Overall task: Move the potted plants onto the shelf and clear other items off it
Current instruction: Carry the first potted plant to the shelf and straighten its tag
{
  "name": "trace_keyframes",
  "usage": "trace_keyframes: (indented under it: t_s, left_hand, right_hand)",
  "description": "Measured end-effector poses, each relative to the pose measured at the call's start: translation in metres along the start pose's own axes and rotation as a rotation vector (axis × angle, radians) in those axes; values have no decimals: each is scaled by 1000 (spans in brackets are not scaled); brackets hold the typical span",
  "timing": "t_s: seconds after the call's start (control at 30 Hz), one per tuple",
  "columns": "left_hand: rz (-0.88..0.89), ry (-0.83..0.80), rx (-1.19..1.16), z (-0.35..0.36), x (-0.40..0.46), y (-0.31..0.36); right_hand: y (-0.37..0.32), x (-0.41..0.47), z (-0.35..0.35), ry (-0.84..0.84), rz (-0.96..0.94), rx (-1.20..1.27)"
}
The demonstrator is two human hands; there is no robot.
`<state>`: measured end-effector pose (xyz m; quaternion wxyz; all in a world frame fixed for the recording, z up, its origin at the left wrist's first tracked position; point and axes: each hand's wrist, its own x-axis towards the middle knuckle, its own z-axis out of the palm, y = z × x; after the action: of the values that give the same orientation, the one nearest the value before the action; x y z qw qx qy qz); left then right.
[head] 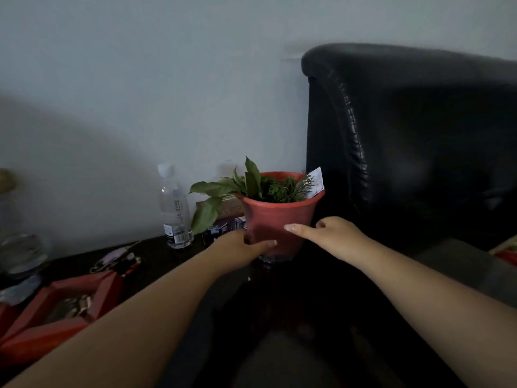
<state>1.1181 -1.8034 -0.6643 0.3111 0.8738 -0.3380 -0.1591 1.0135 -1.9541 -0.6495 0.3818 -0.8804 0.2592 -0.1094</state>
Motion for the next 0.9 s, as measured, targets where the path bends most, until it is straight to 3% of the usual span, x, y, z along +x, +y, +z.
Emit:
trace_keyframes:
  t_s: [0.1,0.23,0.4,0.5,0.63,0.9]
  left_hand:
    - [-54,142,-307,13,17,-10]
    - [-24,280,-471,32,39,-27]
    - [140,269,-699,36,46,-24]
    - [191,259,-759,40,53,-22]
    - [167,400,-763,46,51,-20]
    - [138,574,-827,26,29,1]
  right_hand:
    - [17,20,12,9,15,255]
    - [31,39,39,78,-108,532]
    - [39,49,66,276,-237,537]
    - [43,51,76,325,-272,492]
    - [41,50,79,362,-310,496]
    - [17,37,76,278,-365,764]
